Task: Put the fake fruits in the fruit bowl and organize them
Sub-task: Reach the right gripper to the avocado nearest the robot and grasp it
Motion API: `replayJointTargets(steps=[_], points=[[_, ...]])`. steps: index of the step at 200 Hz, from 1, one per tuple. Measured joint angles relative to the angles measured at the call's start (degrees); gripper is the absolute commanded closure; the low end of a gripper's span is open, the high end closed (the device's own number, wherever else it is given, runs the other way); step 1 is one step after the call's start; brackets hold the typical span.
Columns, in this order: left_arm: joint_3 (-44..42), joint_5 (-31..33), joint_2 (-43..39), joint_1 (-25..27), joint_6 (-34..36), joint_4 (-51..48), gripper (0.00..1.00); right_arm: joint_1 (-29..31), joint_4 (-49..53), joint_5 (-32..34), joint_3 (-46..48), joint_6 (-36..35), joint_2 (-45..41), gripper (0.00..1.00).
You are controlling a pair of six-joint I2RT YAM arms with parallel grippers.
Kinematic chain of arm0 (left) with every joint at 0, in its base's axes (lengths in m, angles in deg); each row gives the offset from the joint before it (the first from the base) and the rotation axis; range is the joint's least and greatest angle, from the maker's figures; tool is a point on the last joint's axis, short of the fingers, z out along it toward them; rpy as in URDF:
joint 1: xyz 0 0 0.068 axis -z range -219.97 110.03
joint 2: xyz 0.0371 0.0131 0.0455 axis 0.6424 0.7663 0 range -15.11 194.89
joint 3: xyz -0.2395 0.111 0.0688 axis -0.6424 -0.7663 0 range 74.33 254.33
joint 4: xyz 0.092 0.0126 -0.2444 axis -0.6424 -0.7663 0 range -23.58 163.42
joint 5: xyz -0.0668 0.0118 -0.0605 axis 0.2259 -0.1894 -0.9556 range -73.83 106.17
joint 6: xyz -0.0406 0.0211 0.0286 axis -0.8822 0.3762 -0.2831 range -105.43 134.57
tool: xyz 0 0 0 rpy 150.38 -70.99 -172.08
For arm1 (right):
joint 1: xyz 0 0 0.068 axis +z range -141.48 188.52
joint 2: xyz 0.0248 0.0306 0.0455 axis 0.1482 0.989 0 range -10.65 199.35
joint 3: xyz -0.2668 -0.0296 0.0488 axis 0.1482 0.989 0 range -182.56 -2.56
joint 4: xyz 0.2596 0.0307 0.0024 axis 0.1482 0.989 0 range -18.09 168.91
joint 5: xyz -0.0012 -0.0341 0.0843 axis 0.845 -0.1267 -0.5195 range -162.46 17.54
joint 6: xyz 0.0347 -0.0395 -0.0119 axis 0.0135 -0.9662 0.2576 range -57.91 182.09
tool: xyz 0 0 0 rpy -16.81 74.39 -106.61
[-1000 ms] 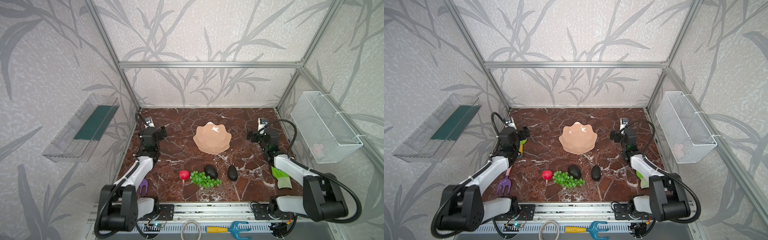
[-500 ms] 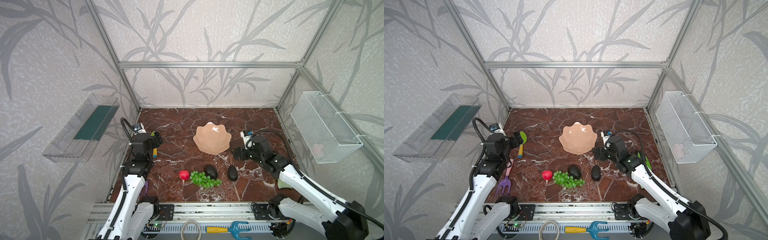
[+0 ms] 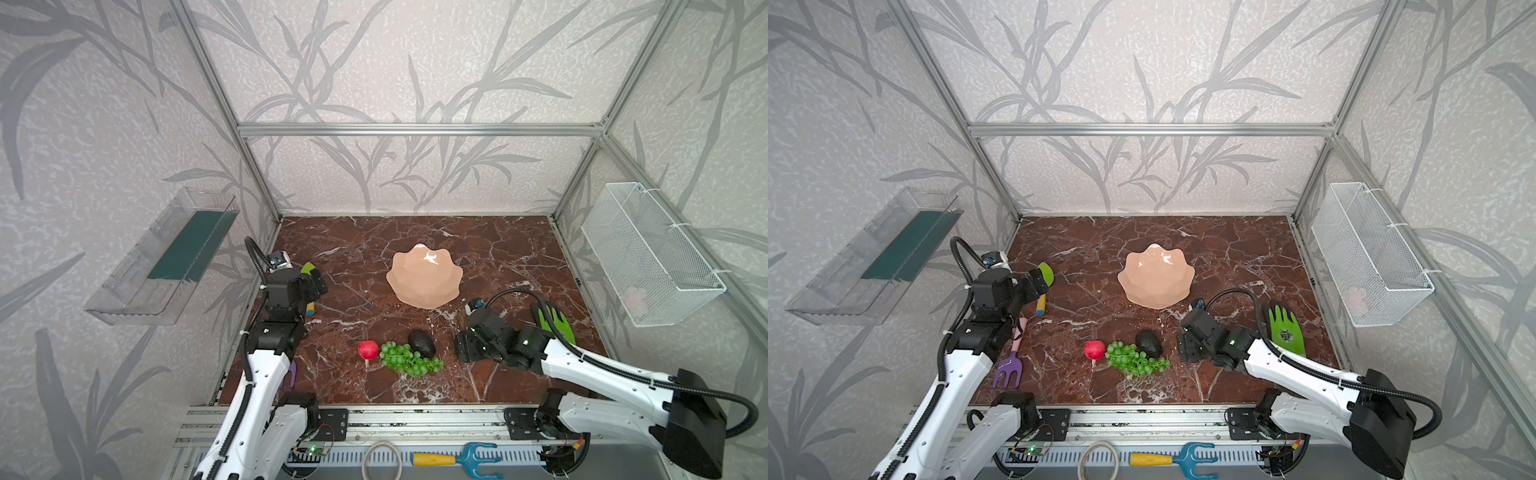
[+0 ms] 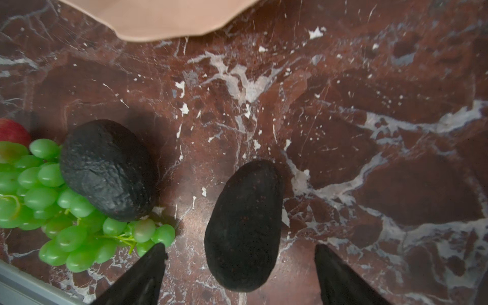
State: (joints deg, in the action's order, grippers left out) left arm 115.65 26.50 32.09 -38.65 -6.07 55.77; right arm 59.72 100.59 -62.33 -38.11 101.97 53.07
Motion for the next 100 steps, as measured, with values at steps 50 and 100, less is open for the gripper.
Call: replayJointTargets(steps=[50,100], points=[[0.0,-0.61,-0.02,0.0,-0.17,-0.48,0.06,1.36,-3.34,0.55,1.07,4.35,6.34,0.23],[0.02,-0.87,-0.02,0.0,-0.2,-0.83,0.06,1.7,-6.03,2.1,1.44,5.6,8.79,0.42]])
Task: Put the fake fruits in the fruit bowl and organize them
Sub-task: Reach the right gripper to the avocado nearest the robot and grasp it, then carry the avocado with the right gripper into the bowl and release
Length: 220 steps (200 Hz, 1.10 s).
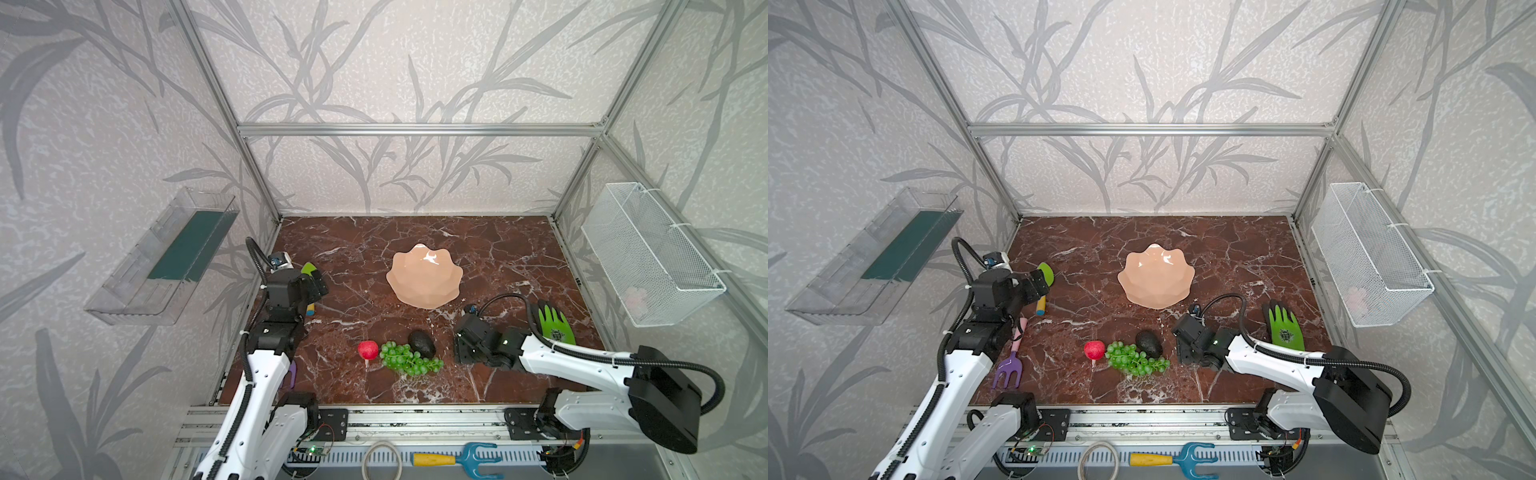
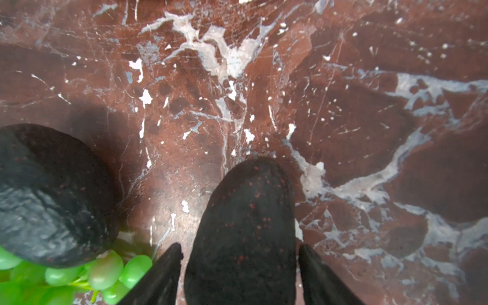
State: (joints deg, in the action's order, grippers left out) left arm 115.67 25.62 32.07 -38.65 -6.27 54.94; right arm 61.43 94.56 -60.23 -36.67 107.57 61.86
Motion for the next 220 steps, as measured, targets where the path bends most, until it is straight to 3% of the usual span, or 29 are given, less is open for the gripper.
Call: replayJointTargets(steps=[27,75,123,149,220], points=[[0.0,-0.11,0.0,0.0,0.0,-0.02,0.06,0.02,-0.39,0.81,0.11,-0.11,0.11,0.52],[0.31,-0.09,0.0,0.0,0.0,-0.37,0.06,0.37,4.13,2.89,-2.82,-3.13,-1.79,0.54],[0.33,0.0,0.13,0.0,0.0,-0.42,0.06,-0.92,5.6,5.07,-15.06,-11.69,-2.14,0.55],[0.55,0.35,0.15,0.0,0.02,-0.74,0.06,-4.76,3.52,2.34,-23.3,-17.09,4.35,0.54],[0.61,1.07,0.22,0.0,0.02,-0.83,0.06,-11.08,-0.07,-5.73,-46.71,-28.63,32.83,0.55]])
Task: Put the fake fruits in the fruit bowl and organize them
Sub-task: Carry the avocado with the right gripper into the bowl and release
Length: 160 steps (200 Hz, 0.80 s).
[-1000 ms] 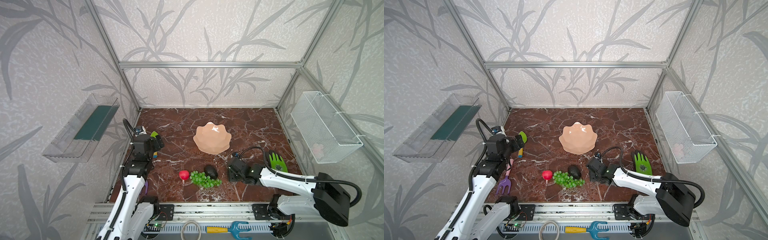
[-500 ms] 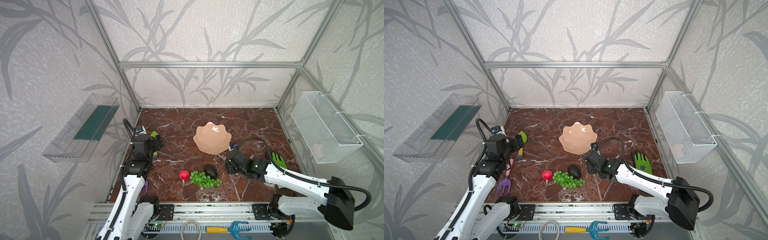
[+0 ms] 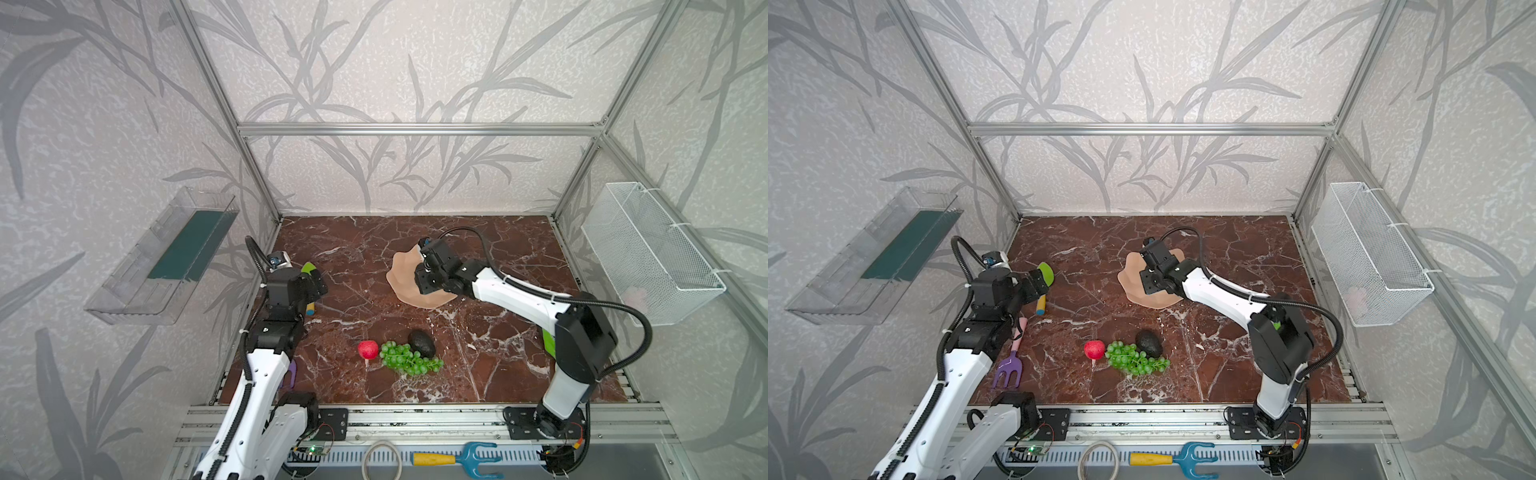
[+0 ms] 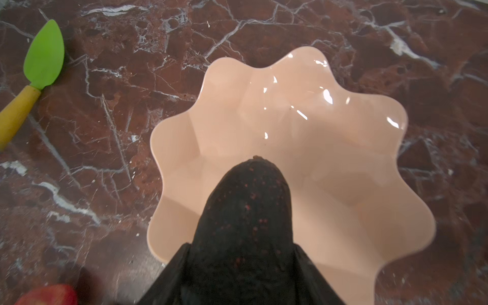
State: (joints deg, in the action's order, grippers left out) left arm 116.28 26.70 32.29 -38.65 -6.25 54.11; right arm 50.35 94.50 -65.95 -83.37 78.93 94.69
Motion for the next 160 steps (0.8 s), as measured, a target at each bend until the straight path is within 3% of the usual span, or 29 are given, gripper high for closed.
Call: replayJointTargets(steps=[50,160], points=[[0.0,0.02,0.0,0.0,0.0,0.0,0.06,-1.62,-0.02,-2.54,-5.53,-2.1,10.56,0.55],[0.0,-0.07,0.37,0.0,-0.02,-0.02,0.06,-3.72,-0.52,-3.61,-7.85,-2.12,15.39,0.5]])
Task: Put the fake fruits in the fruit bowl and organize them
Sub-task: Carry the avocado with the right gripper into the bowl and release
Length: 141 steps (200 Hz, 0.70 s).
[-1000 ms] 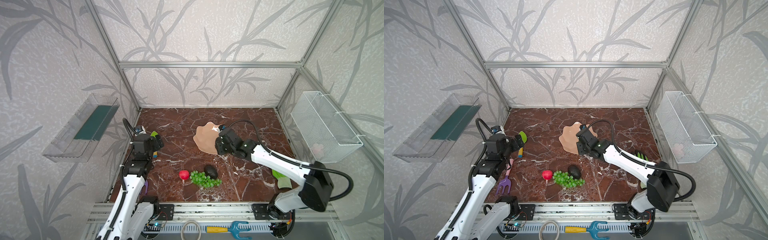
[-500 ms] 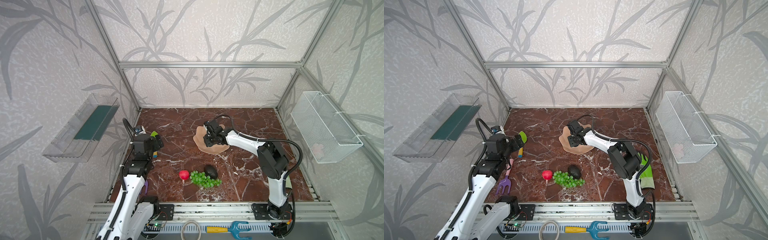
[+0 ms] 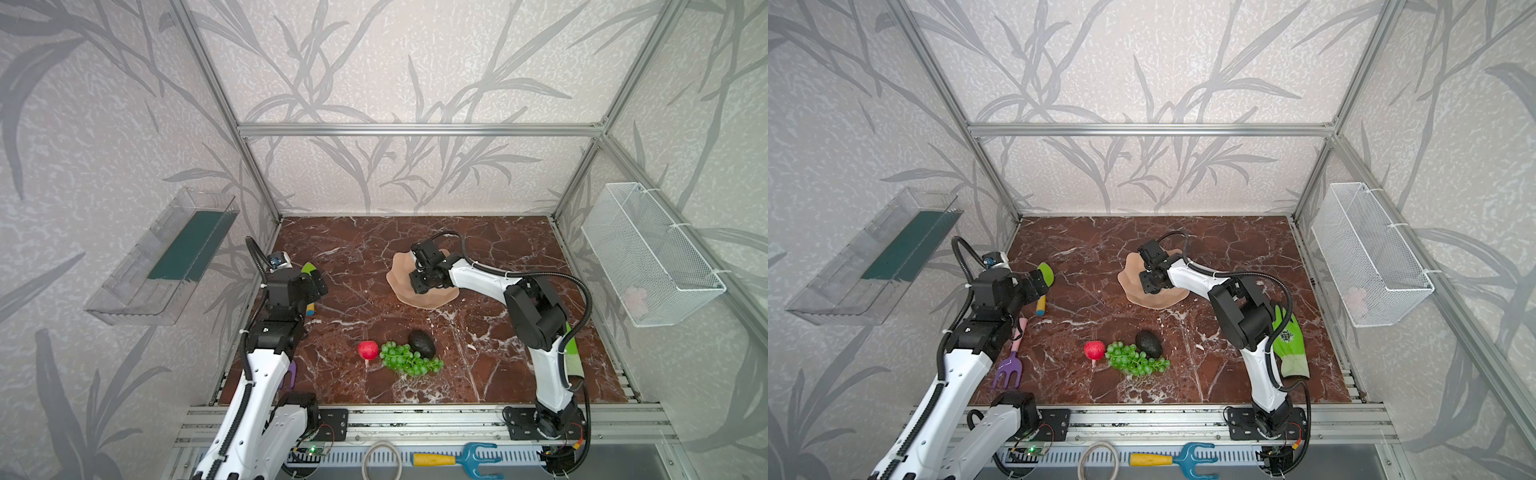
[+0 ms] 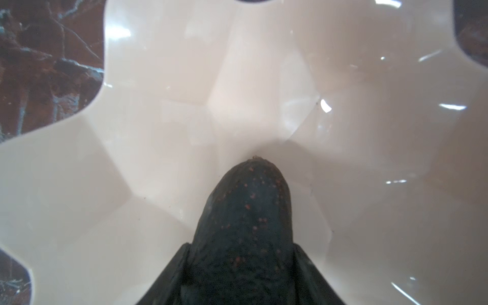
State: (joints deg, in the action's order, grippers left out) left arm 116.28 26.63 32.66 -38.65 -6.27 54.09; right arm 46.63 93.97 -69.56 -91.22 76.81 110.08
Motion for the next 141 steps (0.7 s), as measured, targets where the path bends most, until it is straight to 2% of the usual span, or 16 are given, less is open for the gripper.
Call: replayJointTargets(steps=[96,118,141], points=[[0.0,-0.15,0.87,0.0,-0.35,-0.04,0.06,-0.74,0.07,-0.39,-0.26,0.31,-0.52,0.21],[0.13,-0.46,1.16,0.0,-0.66,-0.61,0.06,-0.9,0.02,-0.02,1.2,0.02,-4.22,0.13],[1.27,-1.84,1.88,0.0,-1.14,-3.06,0.07,-1.01,-1.66,0.15,7.1,0.11,-13.2,0.07]])
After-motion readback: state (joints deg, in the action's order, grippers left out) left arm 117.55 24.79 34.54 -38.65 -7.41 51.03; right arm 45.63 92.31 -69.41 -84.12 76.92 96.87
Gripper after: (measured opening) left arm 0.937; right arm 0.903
